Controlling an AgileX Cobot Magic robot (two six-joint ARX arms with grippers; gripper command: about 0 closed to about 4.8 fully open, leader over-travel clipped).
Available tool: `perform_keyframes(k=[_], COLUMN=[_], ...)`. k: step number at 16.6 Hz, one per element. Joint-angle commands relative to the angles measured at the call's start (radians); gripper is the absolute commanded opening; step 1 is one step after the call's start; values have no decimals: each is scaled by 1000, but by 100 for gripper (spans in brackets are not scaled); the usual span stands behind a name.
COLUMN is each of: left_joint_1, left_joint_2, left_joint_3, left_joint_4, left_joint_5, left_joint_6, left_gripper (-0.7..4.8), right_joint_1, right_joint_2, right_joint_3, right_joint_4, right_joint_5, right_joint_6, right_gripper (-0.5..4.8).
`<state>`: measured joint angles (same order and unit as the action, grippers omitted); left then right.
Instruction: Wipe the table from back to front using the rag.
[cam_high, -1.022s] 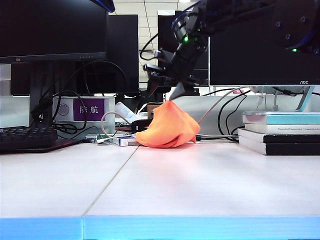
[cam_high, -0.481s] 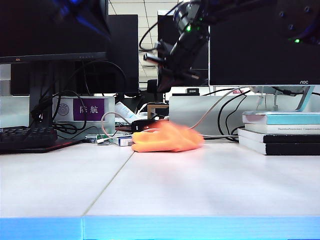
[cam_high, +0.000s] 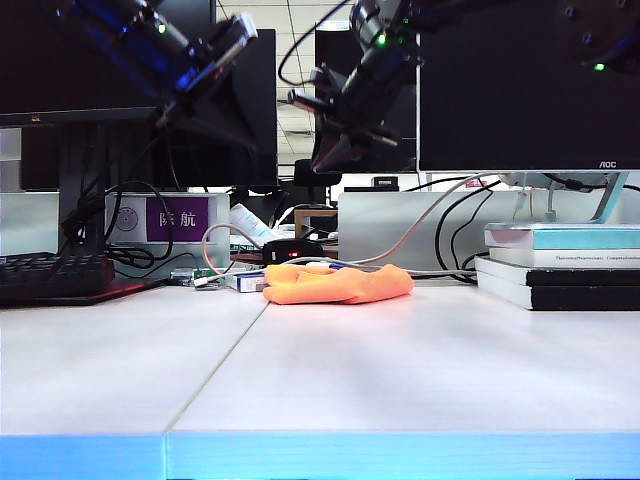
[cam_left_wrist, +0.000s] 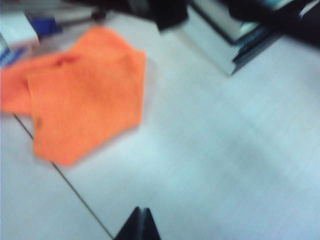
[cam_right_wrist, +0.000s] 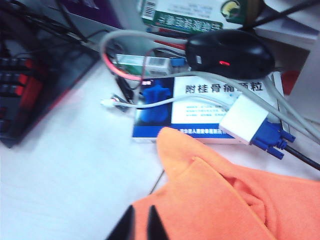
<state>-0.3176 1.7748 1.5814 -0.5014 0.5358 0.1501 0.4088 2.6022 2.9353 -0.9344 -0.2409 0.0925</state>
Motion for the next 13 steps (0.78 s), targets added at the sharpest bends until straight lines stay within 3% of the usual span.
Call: perform_keyframes(k=[1,6,13], left_joint_1=[0,0,-1], left_joint_2=[-63,-195,-459], left_joint_3=[13,13,13], left_joint_4=[36,40,22], left_joint_5=[6,-6,-116], left_joint_6=[-18,-52,-92], left_gripper=[-4,-4,-4], right_joint_1=[2,4,4], right_joint_2=[-65,-196,-493], right_joint_3=[8,8,8], right_joint_4=[-19,-88,-238], right_joint_5=[-10,-24,-24], right_joint_6=[-19,-26,-43], right_gripper=[-2,-1,-1])
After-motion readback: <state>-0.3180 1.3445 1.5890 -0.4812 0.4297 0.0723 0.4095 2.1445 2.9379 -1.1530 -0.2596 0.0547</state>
